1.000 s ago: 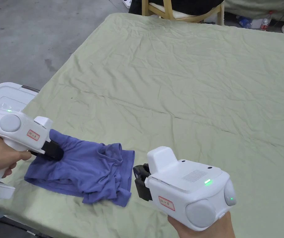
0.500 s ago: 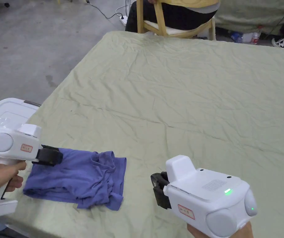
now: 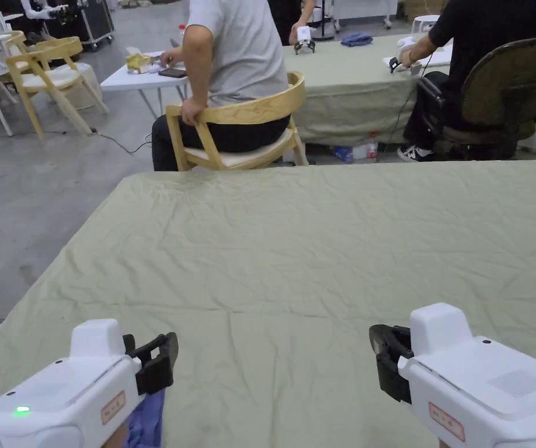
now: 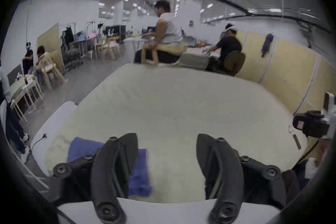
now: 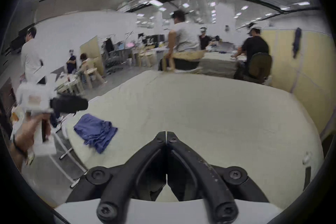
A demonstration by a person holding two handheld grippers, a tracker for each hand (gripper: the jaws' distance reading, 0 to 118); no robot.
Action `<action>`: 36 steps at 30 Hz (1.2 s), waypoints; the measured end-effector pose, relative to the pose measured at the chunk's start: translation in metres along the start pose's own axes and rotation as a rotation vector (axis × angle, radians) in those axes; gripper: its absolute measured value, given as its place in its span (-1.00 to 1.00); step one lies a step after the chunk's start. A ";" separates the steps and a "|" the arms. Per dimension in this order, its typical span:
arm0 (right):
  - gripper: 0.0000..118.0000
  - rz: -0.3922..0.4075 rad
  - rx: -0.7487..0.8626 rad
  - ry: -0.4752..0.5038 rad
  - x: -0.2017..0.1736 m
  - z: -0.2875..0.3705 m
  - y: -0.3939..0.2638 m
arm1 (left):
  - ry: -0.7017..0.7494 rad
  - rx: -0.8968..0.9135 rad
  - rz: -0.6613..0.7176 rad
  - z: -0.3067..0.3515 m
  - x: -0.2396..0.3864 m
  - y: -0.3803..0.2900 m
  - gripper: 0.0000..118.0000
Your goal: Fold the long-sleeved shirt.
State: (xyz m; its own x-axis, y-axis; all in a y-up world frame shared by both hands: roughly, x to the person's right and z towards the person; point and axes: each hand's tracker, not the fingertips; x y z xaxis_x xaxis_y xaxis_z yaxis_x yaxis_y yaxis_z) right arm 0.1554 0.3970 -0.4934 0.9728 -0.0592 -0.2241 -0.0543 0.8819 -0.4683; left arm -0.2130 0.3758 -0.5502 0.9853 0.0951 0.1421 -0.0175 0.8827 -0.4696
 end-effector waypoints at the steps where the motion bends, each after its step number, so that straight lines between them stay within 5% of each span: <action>1: -0.99 -0.017 0.021 -0.036 0.010 0.014 0.000 | -0.023 0.019 -0.009 0.005 0.020 -0.001 -0.56; 4: -0.99 -0.026 0.067 -0.117 0.035 0.049 -0.002 | -0.076 0.079 -0.047 0.018 0.070 -0.007 -1.00; 7: -0.99 -0.018 0.096 -0.215 0.053 0.075 -0.009 | -0.071 0.097 -0.058 0.028 0.108 -0.012 -1.00; 16: -0.99 -0.051 0.154 -0.301 0.099 0.095 0.014 | -0.119 0.121 -0.107 0.019 0.143 0.029 -1.00; 26: -0.99 -0.038 0.175 -0.311 0.131 0.056 0.100 | -0.077 0.186 -0.153 -0.019 0.138 0.145 -1.00; 33: -0.96 -0.037 0.186 -0.307 0.138 0.046 0.129 | -0.069 0.171 -0.146 -0.031 0.138 0.159 -1.00; 34: -0.69 -0.035 0.189 -0.306 0.138 0.046 0.131 | -0.072 0.168 -0.144 -0.031 0.138 0.159 -0.83; 35: -0.20 -0.022 0.205 -0.329 0.138 0.046 0.132 | -0.099 0.172 -0.137 -0.030 0.138 0.159 -0.39; 36: 0.21 -0.009 0.226 -0.354 0.138 0.046 0.133 | -0.096 0.188 -0.126 -0.029 0.139 0.160 0.32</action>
State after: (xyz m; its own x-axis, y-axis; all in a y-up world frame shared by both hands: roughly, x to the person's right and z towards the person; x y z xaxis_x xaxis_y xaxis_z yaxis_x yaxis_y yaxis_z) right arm 0.2927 0.5277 -0.5469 0.9925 0.0621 0.1055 -0.0326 0.9649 -0.2607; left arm -0.0742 0.5167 -0.6312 0.9613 0.0143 0.2751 0.0641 0.9597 -0.2737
